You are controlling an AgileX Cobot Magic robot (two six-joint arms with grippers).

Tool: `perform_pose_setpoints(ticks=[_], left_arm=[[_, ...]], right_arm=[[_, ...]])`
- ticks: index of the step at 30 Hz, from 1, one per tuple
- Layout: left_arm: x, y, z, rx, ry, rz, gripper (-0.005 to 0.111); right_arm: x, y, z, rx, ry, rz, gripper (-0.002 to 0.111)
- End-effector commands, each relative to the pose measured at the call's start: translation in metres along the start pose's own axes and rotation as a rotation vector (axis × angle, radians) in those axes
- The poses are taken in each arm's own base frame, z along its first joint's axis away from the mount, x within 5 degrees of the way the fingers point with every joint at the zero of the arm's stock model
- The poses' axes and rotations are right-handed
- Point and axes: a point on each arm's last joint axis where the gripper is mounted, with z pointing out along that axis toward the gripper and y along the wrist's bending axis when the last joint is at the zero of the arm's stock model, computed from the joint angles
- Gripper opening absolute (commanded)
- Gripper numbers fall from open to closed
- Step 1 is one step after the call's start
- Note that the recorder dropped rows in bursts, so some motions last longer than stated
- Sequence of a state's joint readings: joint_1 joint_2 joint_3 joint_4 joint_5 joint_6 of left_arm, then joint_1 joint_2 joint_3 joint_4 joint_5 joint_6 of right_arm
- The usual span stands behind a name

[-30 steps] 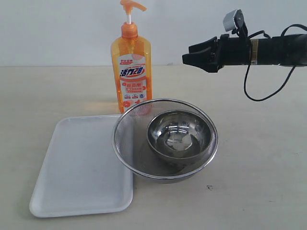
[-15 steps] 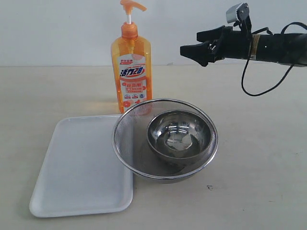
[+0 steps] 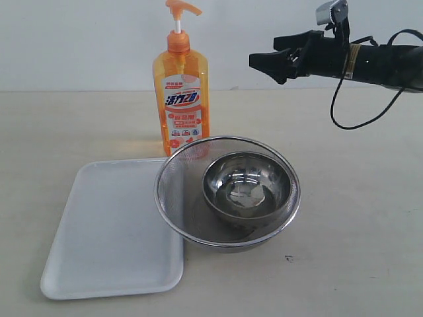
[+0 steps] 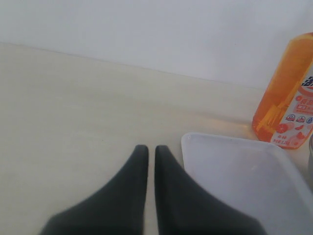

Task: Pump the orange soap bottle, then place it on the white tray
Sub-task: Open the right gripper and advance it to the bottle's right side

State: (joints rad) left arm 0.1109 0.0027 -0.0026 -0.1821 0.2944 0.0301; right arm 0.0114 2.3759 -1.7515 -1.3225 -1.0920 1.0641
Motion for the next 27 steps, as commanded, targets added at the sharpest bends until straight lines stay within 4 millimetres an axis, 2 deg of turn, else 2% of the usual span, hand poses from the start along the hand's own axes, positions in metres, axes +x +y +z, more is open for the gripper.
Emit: perform_pose_setpoints(ticks=[1,10,15,27], left_arm=[[0.001,0.0,0.0,0.005,0.003,0.0,0.005],[0.001,0.0,0.0,0.005,0.003,0.0,0.005],[0.001,0.0,0.0,0.005,0.003,0.0,0.005],[0.001,0.0,0.0,0.005,0.003,0.0,0.005]], right_arm=[[-0.002,0.001,0.0,-0.01,0.012,-0.028,0.105],[0.002,0.001,0.0,-0.011,0.051,-0.092,0.105],[0.009,0.01,0.003,-0.093,0.124,-0.158,0.105],[0.014,0.042,0.04,-0.172,0.179,-0.21,0.105]])
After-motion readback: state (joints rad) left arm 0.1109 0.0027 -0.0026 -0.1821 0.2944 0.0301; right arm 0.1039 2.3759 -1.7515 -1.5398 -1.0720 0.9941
